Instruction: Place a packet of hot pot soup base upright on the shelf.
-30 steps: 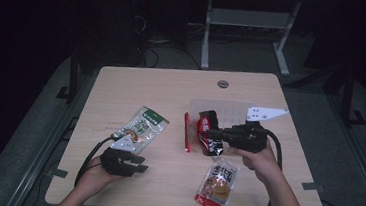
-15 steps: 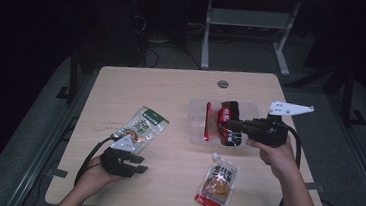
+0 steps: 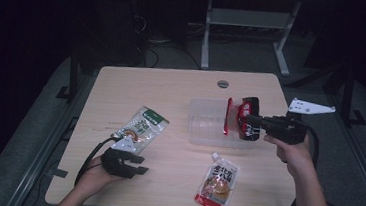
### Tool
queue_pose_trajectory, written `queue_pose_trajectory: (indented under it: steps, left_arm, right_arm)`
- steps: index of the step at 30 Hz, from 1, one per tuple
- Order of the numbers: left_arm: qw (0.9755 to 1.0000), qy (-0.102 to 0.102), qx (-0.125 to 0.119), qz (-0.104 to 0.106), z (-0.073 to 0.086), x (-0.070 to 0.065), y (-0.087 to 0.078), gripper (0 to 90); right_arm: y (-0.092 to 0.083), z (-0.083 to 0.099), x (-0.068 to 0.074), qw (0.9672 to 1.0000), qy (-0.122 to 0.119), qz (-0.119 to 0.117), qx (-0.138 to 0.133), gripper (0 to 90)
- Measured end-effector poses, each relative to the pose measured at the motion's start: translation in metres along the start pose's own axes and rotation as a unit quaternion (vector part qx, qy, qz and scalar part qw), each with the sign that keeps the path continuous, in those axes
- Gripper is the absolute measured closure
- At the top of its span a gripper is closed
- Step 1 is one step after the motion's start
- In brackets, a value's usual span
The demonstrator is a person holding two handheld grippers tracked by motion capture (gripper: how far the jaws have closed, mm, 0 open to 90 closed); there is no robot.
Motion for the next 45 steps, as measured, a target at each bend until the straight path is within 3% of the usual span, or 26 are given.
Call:
queue_pose_trajectory:
  steps: [17,32,42,45]
  left_arm:
    - [0.9999,0.007,0.007,0.002,0.001,0.0,0.001,54.9]
    - [1.0,0.006,0.008,0.001,0.001,-0.001,0.002,53.8]
    - [0.9998,0.012,0.013,0.004,0.002,-0.001,0.002,53.8]
    - [0.9998,0.015,0.015,0.004,0.002,-0.001,0.002,53.8]
  right_arm:
    - [-0.023,0.009,-0.032,0.9984,0.013,0.054,0.006,90.0]
    - [-0.018,0.022,-0.043,0.996,0.01,0.081,0.036,90.0]
    - [-0.014,0.025,-0.045,0.9958,0.016,0.083,0.035,90.0]
    - [-0.006,0.029,-0.046,0.9944,0.01,0.091,0.052,90.0]
Point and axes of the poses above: each handheld gripper's, and its own axes: y roughly forward along the jaws, z roughly out of its underside, x roughly to its left, the point moved 10 cm from there along y, roughly forward along the jaws, and after that the axes turned 5 degrees about y, right-handed, at the moved point
